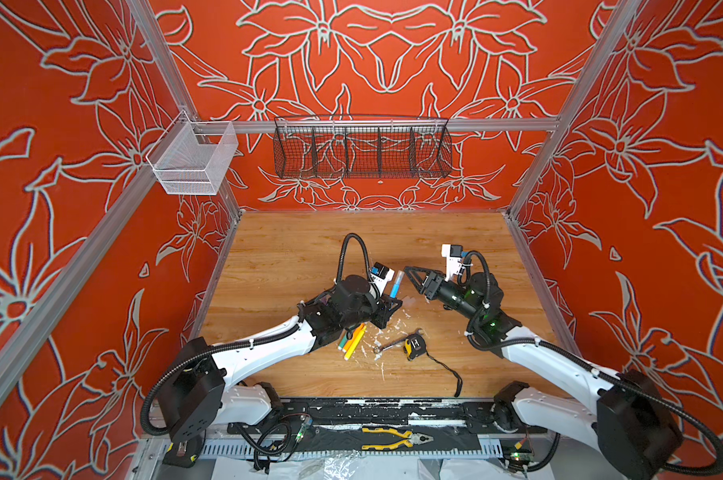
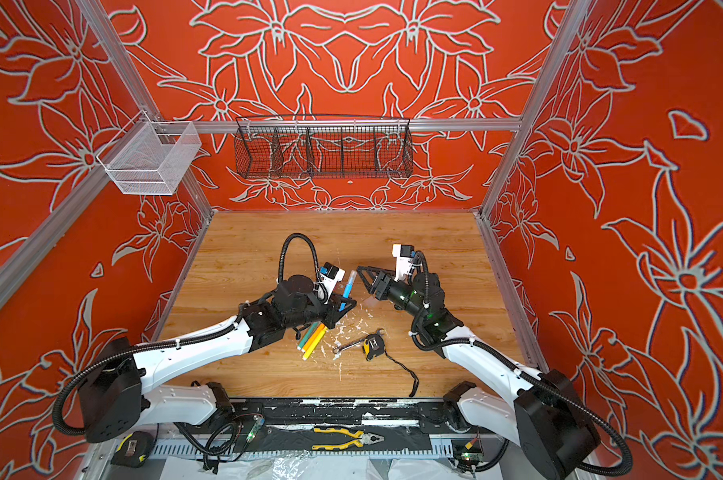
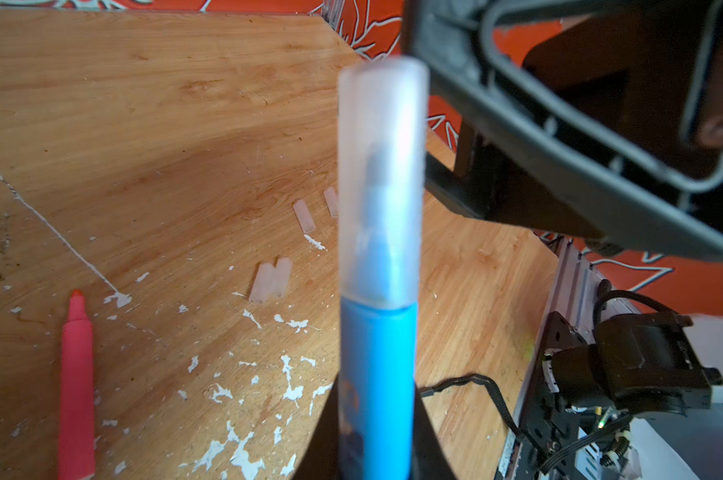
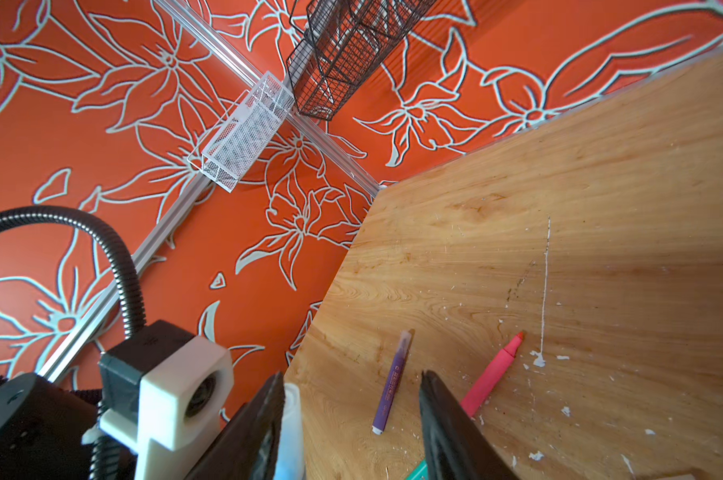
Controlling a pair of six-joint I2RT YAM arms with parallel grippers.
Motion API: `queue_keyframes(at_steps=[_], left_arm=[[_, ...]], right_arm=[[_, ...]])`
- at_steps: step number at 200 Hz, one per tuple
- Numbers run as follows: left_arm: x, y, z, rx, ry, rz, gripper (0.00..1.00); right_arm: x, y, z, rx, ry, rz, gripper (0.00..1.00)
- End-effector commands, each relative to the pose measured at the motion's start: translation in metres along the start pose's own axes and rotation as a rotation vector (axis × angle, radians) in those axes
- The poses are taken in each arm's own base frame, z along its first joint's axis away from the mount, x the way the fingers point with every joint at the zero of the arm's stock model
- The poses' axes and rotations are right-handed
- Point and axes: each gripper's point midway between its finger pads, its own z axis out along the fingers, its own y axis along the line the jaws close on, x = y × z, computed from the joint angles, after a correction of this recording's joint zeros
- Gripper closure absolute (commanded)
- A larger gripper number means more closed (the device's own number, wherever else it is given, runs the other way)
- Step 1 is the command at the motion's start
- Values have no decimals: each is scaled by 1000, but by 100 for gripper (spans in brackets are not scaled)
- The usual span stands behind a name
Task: Insert the pens into the pen caps
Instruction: 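Open the right gripper and press the cap down onto the blue marker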
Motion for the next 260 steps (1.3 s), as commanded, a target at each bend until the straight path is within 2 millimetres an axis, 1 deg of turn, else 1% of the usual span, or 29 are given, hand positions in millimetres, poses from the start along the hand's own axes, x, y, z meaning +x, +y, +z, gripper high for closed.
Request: queue_keyframes(at_steps=[1, 34, 58, 99, 132, 181, 198, 209, 230, 260], left_arm=[[0, 0, 5, -15, 23, 17, 100], [1, 3, 7, -32, 30, 16, 100], [2, 1, 9, -21, 39, 14, 100], [3, -3, 11, 2, 42, 23, 100], [5, -4, 13, 9, 53, 17, 100], [5, 0, 14, -15, 50, 13, 100], [5, 0, 14, -13, 54, 12, 100], [4, 1, 13, -20, 52, 14, 100], [3, 4, 11, -37, 47, 13, 100], [-5, 3, 5, -56, 37, 9, 100]], right_arm=[[-6, 17, 3, -68, 9, -12, 48], [-8, 21, 1, -75, 4, -26, 48], [-8, 23, 2, -83, 12, -26, 48], [-6, 24, 7, -93, 34, -22, 53], [-2, 25, 14, -110, 66, -5, 64], [4, 18, 21, -100, 90, 16, 66], [5, 17, 22, -103, 96, 27, 71], [6, 16, 22, -102, 96, 28, 78], [6, 16, 23, -101, 96, 24, 89], [14, 15, 25, -95, 102, 15, 96]])
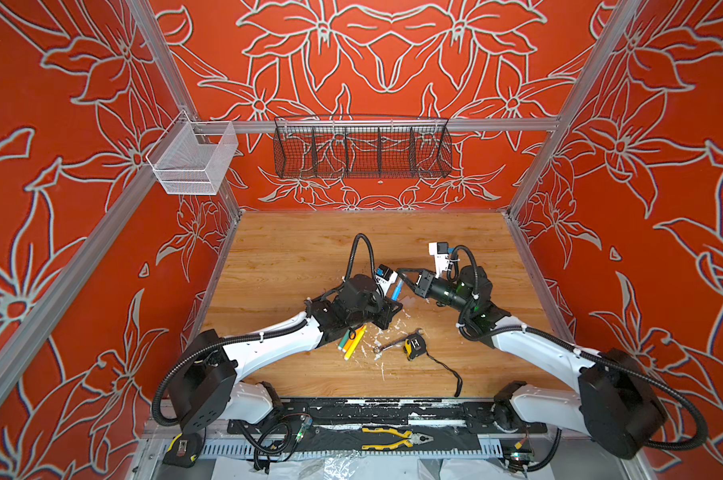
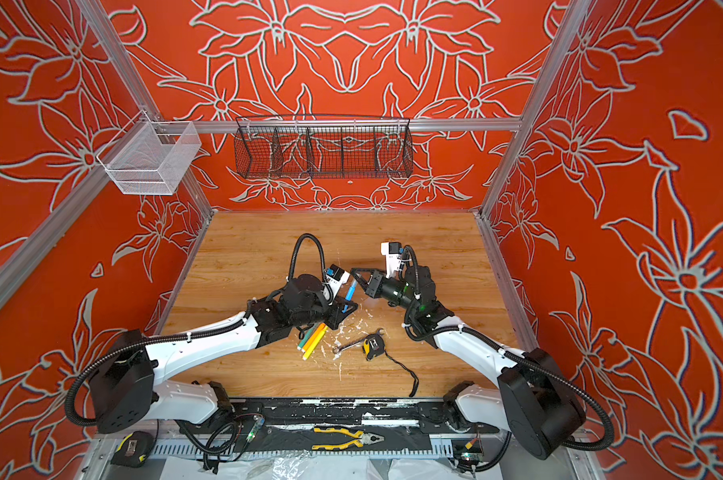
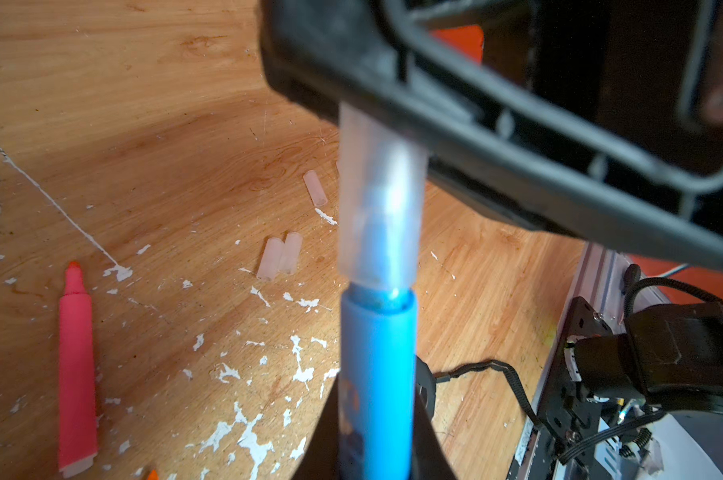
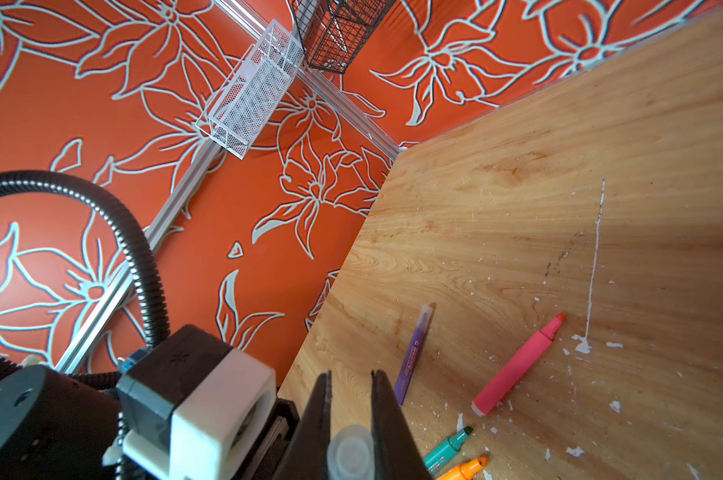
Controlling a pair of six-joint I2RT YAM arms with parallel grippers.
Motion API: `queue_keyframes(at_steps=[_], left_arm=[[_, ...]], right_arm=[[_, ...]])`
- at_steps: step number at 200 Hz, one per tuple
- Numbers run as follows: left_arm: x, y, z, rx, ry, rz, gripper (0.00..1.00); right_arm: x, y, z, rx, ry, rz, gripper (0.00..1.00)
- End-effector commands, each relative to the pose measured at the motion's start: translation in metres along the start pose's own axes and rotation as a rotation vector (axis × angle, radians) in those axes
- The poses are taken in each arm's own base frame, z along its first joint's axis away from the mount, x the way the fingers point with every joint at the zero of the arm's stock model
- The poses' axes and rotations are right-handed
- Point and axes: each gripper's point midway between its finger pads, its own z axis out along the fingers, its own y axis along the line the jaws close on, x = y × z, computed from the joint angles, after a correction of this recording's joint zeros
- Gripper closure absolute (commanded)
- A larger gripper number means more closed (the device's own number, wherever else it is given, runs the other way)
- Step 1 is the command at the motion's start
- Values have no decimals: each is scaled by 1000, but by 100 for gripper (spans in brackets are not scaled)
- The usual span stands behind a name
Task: Insert the pens into the pen caps
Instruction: 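Open the right gripper and press the cap down onto the blue marker, then withdraw the right gripper while the left lowers the capped blue marker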
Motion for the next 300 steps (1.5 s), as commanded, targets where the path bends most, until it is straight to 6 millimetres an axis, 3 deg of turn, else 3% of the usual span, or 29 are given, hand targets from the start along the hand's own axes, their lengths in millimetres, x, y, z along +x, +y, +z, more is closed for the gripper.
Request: queue_keyframes(at_steps=[1, 60, 110, 138, 175, 243, 300], left_arm=[[-18, -4, -8, -14, -36, 15, 100], [-40, -6, -15, -38, -94, 0, 100], [-101, -24, -39, -36, -229, -5, 100], [-128, -25, -42, -67, -315, 21, 100], [-160, -25, -49, -112, -415, 66, 100], [-213, -29, -84, -193, -547, 144, 100], [-252, -17, -106, -222, -616, 137, 100]], right_arm=[[-2, 11, 5, -34, -6, -25, 96], [15, 36, 7, -66, 24, -65, 100], [27, 41, -13, -26, 54, -115, 100], [37, 46, -24, -23, 60, -159, 100], [36, 53, -31, -39, 51, -148, 100], [43, 52, -27, -62, 68, -113, 100], [51, 51, -19, -86, 91, -111, 100]])
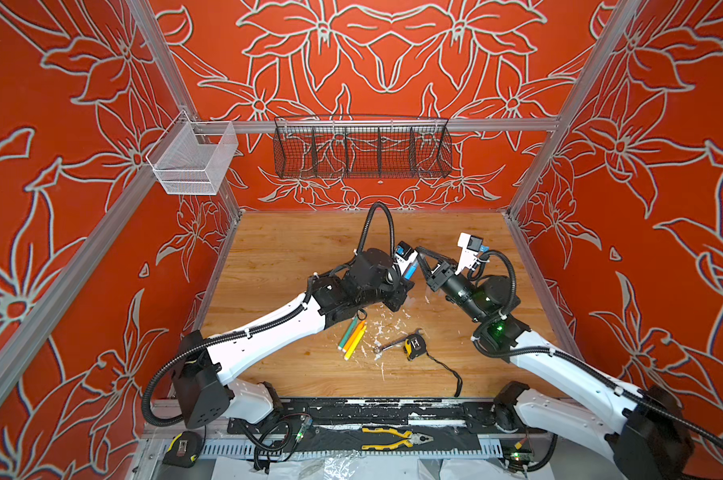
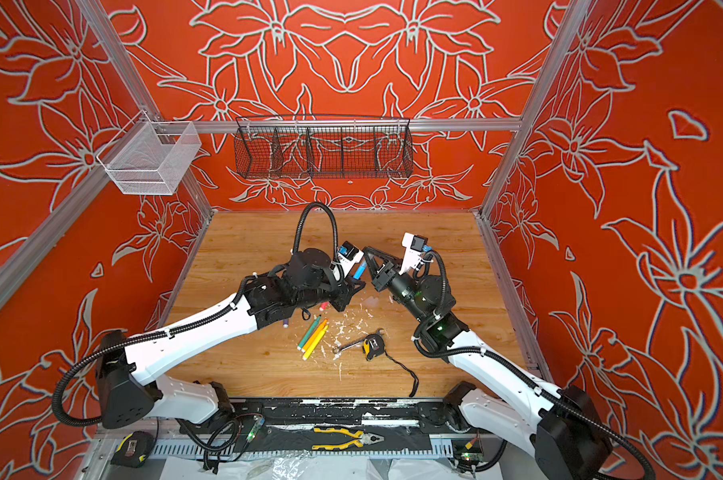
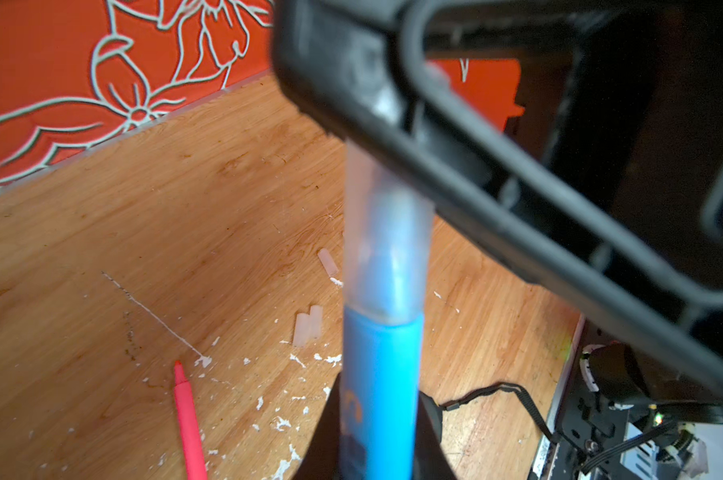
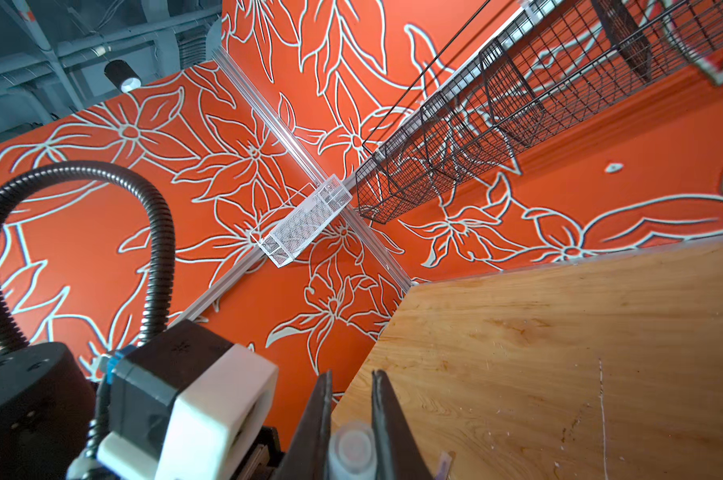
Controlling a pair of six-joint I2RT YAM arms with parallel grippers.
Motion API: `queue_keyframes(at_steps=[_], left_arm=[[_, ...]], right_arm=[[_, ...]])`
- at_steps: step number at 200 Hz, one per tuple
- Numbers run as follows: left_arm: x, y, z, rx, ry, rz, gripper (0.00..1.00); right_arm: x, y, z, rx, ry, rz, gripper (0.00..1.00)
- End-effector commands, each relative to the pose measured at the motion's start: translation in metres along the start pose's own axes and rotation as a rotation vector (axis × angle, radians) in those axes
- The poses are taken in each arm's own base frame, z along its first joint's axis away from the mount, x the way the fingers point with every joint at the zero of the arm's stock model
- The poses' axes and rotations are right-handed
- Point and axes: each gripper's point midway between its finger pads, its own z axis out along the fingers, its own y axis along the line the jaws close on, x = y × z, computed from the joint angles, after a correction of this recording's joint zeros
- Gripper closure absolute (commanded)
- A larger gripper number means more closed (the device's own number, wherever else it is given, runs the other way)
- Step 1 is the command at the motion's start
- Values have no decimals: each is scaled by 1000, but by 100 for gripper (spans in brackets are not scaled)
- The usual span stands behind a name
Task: Insert the pens into the pen caps
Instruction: 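Withdraw the right gripper while the left lowers the capped blue marker, then place the capped blue marker on the table beside the purple marker with the left gripper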
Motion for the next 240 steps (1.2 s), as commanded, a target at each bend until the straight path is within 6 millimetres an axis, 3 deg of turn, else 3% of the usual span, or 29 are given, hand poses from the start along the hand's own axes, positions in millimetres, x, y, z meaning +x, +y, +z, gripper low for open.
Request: queue_keyframes(at_steps=[1, 38, 68, 89, 99, 128, 150, 168, 190, 240], left_arm=[[-153, 61, -63, -204, -540, -119, 100], [-168, 65, -64, -205, -551, -111, 100], [-160, 66, -64, -208, -534, -132, 100], [-120, 68, -60, -200, -473, -174, 100], [-89, 74, -54, -217, -413, -213, 100], [0, 89, -36, -287, -195, -303, 100], [61, 106, -31, -399, -32, -366, 100], [98, 113, -28, -452, 78, -374, 100], [130, 128, -31, -550, 150, -383, 100], [169, 155, -24, -628, 262, -456, 100]], right_arm=[[113, -2, -22, -63, 438, 78, 100], [128, 2, -19, -70, 472, 67, 100], [128, -7, -17, -14, 469, 60, 100], [120, -16, -23, 48, 440, 23, 78], [114, -22, -27, 91, 418, -6, 65], [96, -44, -42, 215, 333, -70, 42], [86, -63, -54, 340, 286, -82, 32], [79, -74, -62, 413, 254, -94, 28], [74, -79, -66, 435, 224, -109, 26], [72, -95, -73, 527, 214, -116, 26]])
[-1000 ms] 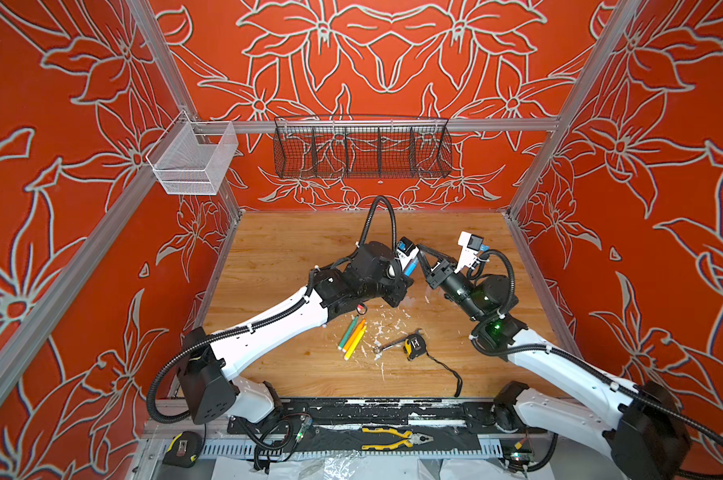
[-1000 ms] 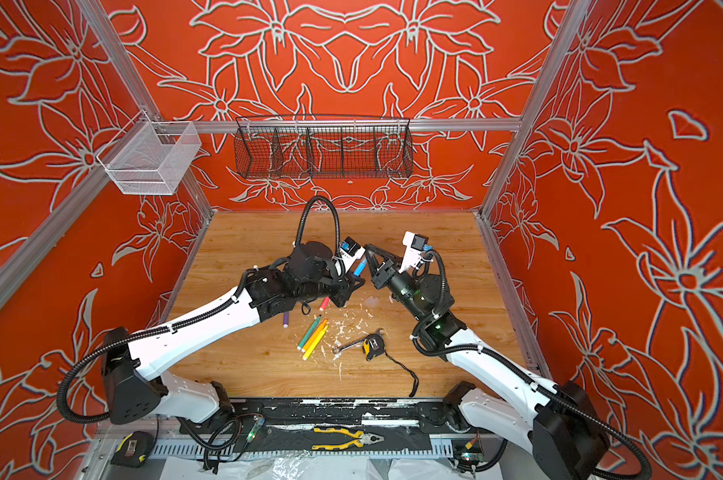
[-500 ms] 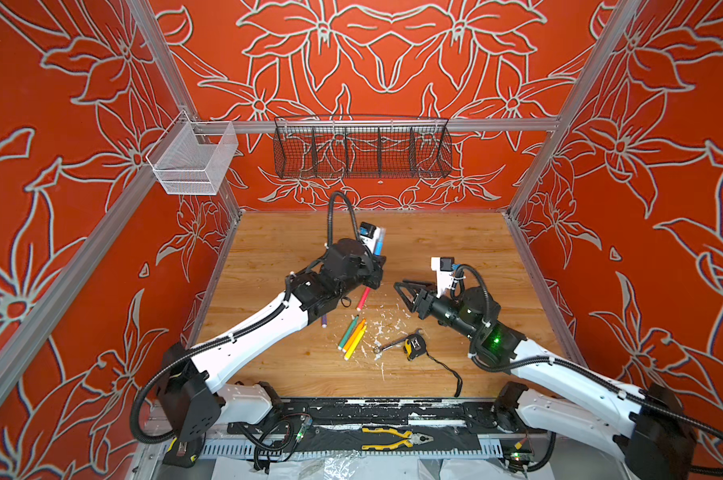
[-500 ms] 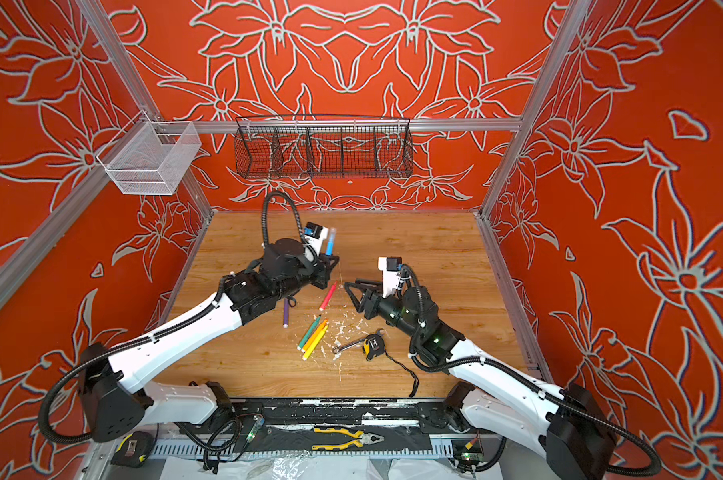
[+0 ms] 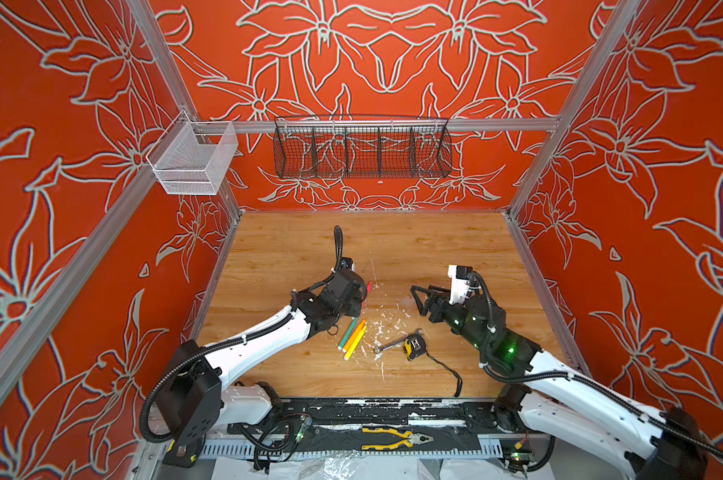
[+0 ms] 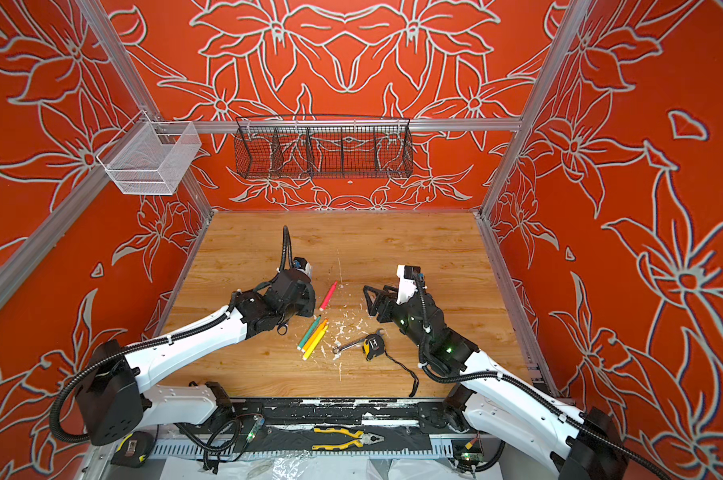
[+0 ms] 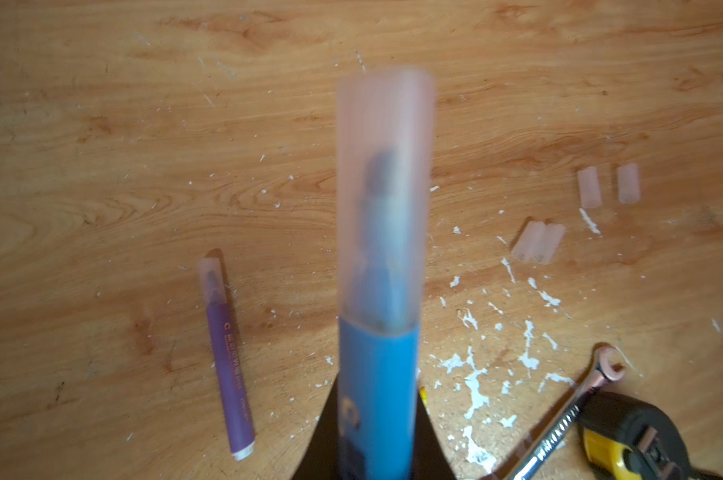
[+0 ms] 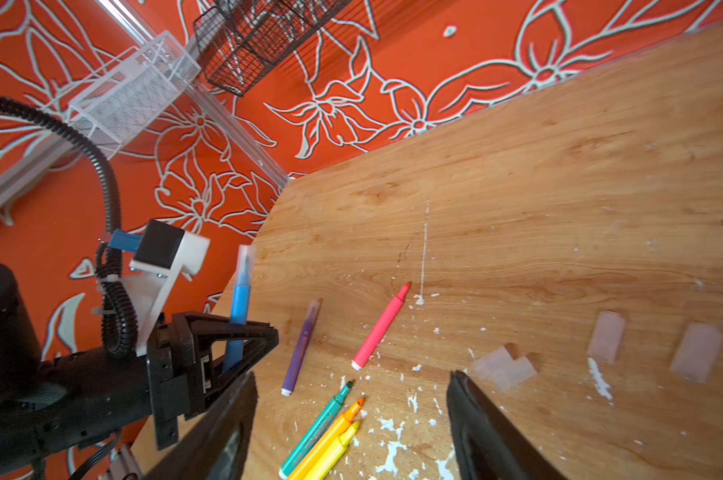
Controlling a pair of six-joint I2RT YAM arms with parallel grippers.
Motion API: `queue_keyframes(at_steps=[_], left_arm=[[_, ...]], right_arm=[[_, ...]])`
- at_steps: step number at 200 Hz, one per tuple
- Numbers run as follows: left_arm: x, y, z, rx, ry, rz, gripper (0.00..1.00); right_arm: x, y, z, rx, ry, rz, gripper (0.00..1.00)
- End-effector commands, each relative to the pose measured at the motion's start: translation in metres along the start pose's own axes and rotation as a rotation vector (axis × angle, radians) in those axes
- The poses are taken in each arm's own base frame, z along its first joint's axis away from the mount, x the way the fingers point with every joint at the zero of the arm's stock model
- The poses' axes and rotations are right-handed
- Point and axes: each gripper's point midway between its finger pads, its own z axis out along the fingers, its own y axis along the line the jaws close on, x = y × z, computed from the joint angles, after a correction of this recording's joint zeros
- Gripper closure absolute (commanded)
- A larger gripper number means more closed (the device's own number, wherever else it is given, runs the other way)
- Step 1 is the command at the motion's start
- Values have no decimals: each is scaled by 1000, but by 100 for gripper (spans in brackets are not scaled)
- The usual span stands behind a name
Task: Insert the pens into the pen caps
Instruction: 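Place the capped blue marker on the table beside the purple marker with the left gripper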
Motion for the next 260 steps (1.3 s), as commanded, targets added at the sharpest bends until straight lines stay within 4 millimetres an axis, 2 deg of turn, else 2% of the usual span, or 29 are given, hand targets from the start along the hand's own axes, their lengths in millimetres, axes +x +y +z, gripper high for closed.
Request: queue_keyframes(at_steps=[1, 35, 89, 124, 143, 165, 193, 208, 232, 260], left_arm=[[10, 22, 15, -90, 57, -53, 100], [25, 37, 40, -168, 160, -76, 100], [66, 48, 72, -269, 298, -115, 100], [85, 57, 74, -324, 369, -120, 100], [92, 63, 72, -352, 385, -117, 90], [94, 61, 72, -336, 394, -114, 83], [85, 52, 68, -291, 386, -106, 75], [75, 51, 62, -285, 368, -98, 68], [50, 44, 46, -248, 310, -77, 62], [12, 22, 23, -131, 188, -21, 59]], right_arm=[[1, -20, 0, 92, -7, -4, 26], [1, -21, 0, 106, 2, -5, 26], [4, -24, 3, 121, 15, -7, 26], [5, -25, 4, 133, 25, -6, 27], [5, -24, 5, 130, 30, -1, 27], [6, -22, 5, 122, 37, 2, 27], [4, -19, 3, 113, 38, 1, 27], [2, -17, 2, 106, 33, -4, 27], [-1, -18, -1, 107, 22, -14, 27], [-2, -20, -2, 114, 14, -19, 27]])
